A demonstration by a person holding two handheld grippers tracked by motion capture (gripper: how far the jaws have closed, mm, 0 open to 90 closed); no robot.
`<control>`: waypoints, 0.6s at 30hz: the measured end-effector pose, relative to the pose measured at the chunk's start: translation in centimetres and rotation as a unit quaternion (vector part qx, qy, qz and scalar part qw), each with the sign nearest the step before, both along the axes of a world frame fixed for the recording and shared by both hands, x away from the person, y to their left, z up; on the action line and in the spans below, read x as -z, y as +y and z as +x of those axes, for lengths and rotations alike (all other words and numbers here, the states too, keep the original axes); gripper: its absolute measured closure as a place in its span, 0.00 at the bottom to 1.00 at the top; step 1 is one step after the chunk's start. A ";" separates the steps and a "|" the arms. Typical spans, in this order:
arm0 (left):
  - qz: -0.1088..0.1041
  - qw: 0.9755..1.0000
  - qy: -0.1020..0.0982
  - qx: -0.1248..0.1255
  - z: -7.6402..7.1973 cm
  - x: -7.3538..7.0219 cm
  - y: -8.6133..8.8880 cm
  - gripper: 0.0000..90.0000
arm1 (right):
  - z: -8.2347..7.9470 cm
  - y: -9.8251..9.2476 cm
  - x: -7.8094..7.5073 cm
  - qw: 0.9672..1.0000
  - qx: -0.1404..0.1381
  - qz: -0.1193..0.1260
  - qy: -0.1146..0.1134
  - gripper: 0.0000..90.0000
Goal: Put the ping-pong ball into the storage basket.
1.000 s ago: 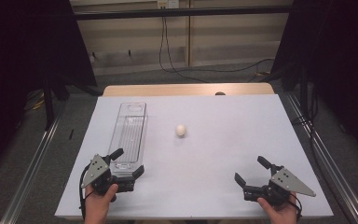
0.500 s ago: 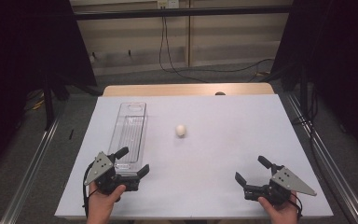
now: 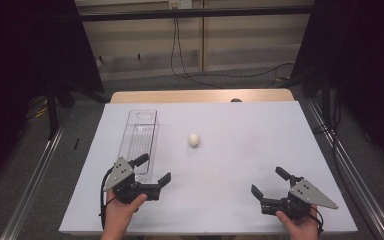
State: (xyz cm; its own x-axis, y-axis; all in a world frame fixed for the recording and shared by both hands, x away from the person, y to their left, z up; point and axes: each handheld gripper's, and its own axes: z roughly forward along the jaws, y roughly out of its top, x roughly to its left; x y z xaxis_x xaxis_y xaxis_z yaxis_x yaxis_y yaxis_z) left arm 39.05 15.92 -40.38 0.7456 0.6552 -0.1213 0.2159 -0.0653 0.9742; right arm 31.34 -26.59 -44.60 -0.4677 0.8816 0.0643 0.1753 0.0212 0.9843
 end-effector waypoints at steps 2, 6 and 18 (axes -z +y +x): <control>0.000 1.000 0.000 0.002 0.2 -0.1 -0.4 0.01 | 0.0 0.0 0.0 1.000 0.002 0.000 0.001 0.00; 0.003 1.000 0.000 0.003 0.6 -0.2 -1.4 0.01 | -0.1 0.1 -0.1 1.000 -0.001 -0.002 -0.001 0.00; 0.011 1.000 0.014 -0.010 1.7 -0.3 -3.7 0.02 | -0.1 0.2 -0.1 1.000 -0.003 -0.003 -0.003 0.00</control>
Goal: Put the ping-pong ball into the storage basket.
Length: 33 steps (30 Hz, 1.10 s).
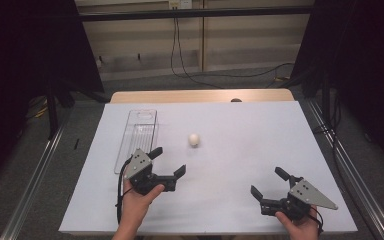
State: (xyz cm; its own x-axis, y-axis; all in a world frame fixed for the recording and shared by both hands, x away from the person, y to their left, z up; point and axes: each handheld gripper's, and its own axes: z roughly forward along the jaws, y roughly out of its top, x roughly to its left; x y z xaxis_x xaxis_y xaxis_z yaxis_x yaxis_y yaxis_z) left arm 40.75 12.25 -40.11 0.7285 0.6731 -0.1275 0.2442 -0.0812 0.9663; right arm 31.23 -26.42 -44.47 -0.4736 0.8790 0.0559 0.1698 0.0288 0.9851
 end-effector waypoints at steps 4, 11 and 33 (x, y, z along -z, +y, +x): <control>0.007 1.000 0.005 -0.008 0.4 0.1 -0.4 0.01 | 0.0 0.0 0.0 1.000 0.000 0.000 -0.001 0.00; 0.021 1.000 0.013 -0.013 0.9 0.2 -1.1 0.02 | 0.0 0.1 -0.1 1.000 -0.002 0.000 0.001 0.01; 0.034 0.998 0.044 -0.034 3.4 0.1 -3.5 0.02 | -0.1 0.2 0.0 1.000 -0.006 -0.005 0.001 0.01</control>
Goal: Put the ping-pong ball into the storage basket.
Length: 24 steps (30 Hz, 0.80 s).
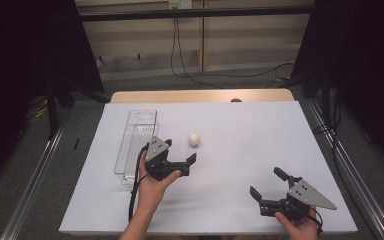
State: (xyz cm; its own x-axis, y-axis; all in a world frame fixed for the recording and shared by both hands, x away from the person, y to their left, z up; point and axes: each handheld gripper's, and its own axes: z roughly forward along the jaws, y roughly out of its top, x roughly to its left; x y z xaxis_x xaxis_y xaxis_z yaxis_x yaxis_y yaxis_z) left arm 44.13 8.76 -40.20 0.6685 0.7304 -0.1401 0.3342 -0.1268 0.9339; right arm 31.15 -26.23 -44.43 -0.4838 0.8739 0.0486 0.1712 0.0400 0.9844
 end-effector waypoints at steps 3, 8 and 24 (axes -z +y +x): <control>-0.004 1.000 0.002 -0.003 0.3 0.0 -0.3 0.02 | 0.0 -0.1 0.0 1.000 0.000 0.000 -0.001 0.01; 0.002 1.000 0.005 -0.008 1.0 0.2 -0.6 0.02 | 0.0 0.0 0.0 1.000 0.000 0.001 0.000 0.01; 0.029 0.999 0.017 -0.023 2.5 0.6 -1.8 0.02 | 0.0 -0.1 -0.1 1.000 0.004 0.004 -0.001 0.01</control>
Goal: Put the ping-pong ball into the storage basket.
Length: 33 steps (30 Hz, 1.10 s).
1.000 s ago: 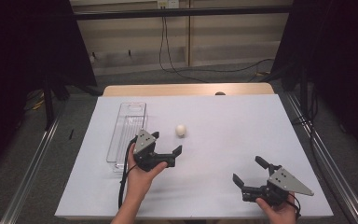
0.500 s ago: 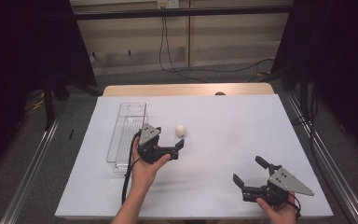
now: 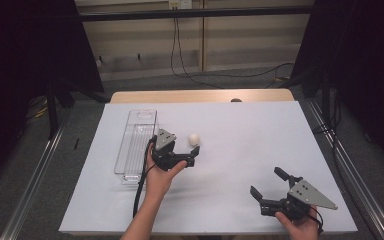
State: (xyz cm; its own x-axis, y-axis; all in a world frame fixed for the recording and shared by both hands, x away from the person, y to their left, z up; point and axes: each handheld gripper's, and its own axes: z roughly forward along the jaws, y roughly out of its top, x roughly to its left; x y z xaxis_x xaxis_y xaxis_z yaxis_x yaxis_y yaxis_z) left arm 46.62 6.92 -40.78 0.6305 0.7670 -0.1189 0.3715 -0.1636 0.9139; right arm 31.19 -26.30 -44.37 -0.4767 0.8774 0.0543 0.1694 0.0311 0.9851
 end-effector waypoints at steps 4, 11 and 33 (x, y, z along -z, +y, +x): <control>0.002 1.000 0.000 0.001 0.3 -0.1 -0.3 0.03 | 0.0 0.0 0.0 1.000 0.000 0.000 0.000 0.01; 0.014 1.000 0.010 0.000 0.8 0.1 -0.7 0.03 | -0.1 -0.1 0.0 1.000 -0.003 -0.001 0.000 0.01; 0.044 0.998 0.036 -0.010 2.6 0.9 -1.8 0.03 | -0.1 -0.1 -0.1 1.000 -0.003 -0.001 -0.002 0.01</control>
State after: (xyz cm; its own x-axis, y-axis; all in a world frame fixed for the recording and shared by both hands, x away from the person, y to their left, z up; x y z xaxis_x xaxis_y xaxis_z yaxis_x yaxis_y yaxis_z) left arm 49.19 5.10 -41.66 0.6064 0.7894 -0.0956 0.4399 -0.2330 0.8673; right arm 31.11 -26.35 -44.27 -0.4822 0.8746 0.0500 0.1653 0.0349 0.9856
